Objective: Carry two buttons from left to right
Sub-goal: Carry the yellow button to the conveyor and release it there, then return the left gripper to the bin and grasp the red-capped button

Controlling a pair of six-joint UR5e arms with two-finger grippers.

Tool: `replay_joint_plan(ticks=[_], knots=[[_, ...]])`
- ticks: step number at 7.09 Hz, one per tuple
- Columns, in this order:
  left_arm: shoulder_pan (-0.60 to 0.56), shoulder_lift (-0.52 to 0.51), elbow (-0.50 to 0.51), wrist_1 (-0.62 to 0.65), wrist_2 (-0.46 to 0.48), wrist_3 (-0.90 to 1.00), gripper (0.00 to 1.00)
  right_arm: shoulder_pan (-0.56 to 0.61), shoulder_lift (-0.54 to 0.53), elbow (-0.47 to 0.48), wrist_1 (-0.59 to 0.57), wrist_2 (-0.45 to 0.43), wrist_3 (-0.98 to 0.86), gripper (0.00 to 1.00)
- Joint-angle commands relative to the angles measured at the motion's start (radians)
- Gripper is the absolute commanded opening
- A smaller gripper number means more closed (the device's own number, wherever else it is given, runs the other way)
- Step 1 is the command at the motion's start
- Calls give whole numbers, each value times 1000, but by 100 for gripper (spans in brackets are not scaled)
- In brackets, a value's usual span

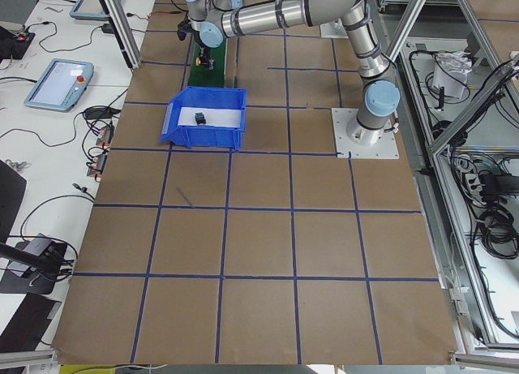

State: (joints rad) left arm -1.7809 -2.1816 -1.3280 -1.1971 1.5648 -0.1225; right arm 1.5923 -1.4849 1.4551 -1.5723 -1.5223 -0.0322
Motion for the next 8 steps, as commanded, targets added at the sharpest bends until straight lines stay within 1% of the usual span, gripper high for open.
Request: replay_joint_plan(ticks=[1,2,3,4,5,6,7,8], knots=[[-2,29,-10,-21,0,7,100,-2,0,1,1,1,0,100],[15,87,-8,-71,1,15,100,0,0,1,0,2,0,100],[64,161,-10,-157,1,99,100,-2,0,1,5,1,0,100],[131,212,-14,-241,0,283,100,-3,2,1,8,1,0,100],[190,223,-22,-246,7,448,100,-2,2,2,6,-1,0,100],[260,214,-22,-245,18,630,98,-2,5,2,11,-6,0,100],[326,207,-22,-242,18,908,96,-3,2,2,11,-7,0,100],[351,195,-25,-233,20,1149,96,-2,0,2,8,-4,0,100]])
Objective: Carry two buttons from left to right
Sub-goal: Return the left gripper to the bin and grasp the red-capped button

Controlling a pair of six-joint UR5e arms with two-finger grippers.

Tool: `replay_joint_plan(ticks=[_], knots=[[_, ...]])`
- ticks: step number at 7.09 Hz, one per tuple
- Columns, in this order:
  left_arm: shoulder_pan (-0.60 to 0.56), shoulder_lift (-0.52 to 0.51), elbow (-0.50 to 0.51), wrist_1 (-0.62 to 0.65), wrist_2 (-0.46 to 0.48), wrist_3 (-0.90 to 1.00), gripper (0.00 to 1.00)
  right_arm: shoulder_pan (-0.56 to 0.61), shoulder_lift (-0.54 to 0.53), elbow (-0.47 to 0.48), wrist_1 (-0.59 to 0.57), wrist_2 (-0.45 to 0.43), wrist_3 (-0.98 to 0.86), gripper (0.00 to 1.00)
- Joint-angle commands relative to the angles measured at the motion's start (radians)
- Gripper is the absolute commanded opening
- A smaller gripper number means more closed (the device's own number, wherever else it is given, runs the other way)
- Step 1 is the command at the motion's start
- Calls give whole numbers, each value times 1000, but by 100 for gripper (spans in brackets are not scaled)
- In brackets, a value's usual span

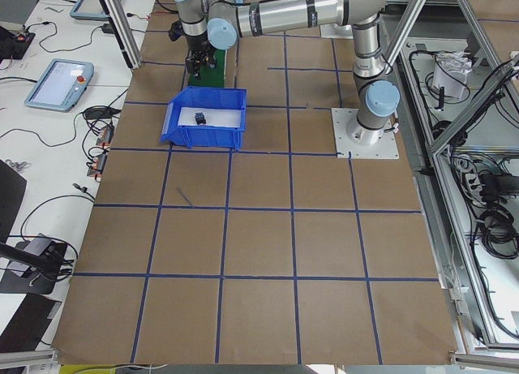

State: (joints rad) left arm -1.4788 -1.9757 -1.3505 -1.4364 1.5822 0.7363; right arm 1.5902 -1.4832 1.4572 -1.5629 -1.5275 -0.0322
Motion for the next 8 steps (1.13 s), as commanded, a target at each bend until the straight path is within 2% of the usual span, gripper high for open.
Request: replay_joint_plan(ticks=[1,3,4,7,8], knots=[[52,-37,-2,19,2,427,96,1,-2,0,-2,7,0,100],[80,-112,-1,59,-1,675,96,1,-2,0,-2,7,0,100],[84,-150,-2,98,-1,739,96,1,-2,0,-2,7,0,100],[112,-236,-7,142,-2,744,99,4,-5,-1,-3,7,2,100],[114,-241,-36,142,1,741,99,4,-2,-1,-5,7,2,100]])
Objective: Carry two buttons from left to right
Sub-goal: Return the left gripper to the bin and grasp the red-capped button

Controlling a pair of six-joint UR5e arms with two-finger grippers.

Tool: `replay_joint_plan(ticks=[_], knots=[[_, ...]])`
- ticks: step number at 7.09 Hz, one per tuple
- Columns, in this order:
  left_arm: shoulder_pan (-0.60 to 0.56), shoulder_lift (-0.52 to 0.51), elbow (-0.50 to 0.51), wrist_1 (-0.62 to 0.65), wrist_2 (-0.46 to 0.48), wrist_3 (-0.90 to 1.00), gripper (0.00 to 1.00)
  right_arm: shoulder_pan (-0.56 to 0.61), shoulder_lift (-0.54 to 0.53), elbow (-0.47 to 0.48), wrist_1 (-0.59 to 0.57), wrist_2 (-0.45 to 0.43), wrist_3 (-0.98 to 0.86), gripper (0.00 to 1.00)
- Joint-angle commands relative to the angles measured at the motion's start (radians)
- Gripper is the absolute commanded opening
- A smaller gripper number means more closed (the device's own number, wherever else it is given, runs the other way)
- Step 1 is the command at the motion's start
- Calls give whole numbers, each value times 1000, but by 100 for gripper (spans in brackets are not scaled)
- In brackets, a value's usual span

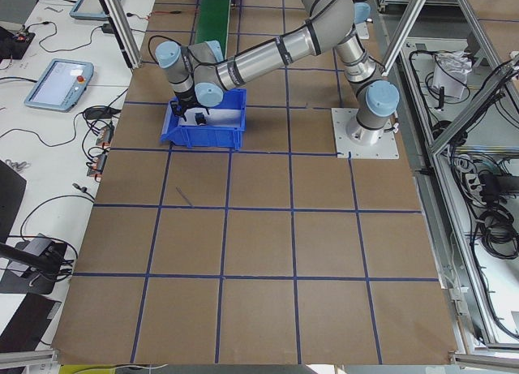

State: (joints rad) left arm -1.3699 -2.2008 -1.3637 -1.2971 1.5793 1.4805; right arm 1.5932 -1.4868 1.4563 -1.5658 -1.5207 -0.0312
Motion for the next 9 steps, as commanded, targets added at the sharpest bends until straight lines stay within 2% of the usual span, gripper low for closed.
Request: replay_joint_plan(ticks=[1,2,3,4,5,6,7,9], knots=[[6,-17,-32,4,2,-11,92,1,2,1,3,-1,1,100],[5,-17,-38,4,1,-12,69,1,-1,1,0,0,1,100],[8,-17,-40,4,-8,-43,39,2,0,1,3,-1,1,100],[6,-10,-37,1,-10,-77,18,2,2,1,3,0,1,100],[6,10,-20,-13,-15,-145,13,2,-1,1,3,-1,2,100],[5,60,-17,-19,-36,-248,13,2,-1,1,4,-1,2,100],[0,164,-17,-100,-32,-425,13,2,3,2,6,-3,2,100],[-35,268,-20,-142,-38,-801,13,5,-4,1,1,-1,4,100]])
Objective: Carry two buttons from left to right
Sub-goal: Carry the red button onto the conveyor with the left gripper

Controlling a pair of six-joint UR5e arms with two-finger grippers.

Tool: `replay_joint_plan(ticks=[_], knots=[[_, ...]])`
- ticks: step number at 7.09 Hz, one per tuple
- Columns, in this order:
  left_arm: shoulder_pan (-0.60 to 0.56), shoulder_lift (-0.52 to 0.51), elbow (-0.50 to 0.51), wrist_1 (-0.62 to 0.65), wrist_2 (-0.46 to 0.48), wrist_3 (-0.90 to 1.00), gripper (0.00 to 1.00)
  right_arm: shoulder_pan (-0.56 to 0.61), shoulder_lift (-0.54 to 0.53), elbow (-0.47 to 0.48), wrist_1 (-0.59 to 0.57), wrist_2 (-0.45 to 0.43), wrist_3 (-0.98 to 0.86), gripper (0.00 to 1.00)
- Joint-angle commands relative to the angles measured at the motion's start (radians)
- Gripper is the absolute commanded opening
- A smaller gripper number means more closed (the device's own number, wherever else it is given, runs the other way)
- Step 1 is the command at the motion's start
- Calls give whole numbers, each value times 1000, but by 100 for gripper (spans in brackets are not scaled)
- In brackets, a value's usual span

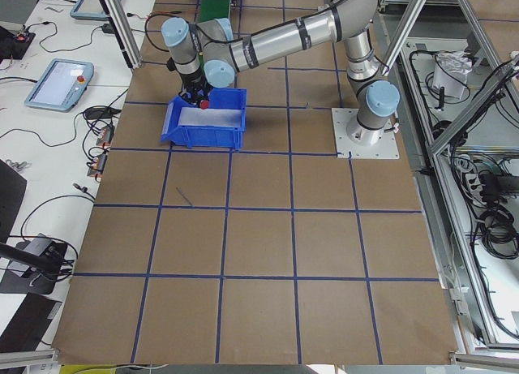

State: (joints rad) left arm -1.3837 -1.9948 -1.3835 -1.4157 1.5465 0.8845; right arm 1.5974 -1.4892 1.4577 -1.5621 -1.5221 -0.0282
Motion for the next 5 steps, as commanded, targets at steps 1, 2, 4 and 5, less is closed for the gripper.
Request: replay_joint_plan(ticks=[1,2,4,5], knots=[[-88,100,-5,-64,-3,-282,13,1,-2,0,-3,2,1,100],[-144,79,-12,-46,3,-461,13,1,0,0,-3,2,1,100],[-252,-13,-14,25,-5,-774,13,1,0,0,-1,0,-1,100],[-311,-78,-23,158,6,-899,13,1,0,0,-3,2,-1,100]])
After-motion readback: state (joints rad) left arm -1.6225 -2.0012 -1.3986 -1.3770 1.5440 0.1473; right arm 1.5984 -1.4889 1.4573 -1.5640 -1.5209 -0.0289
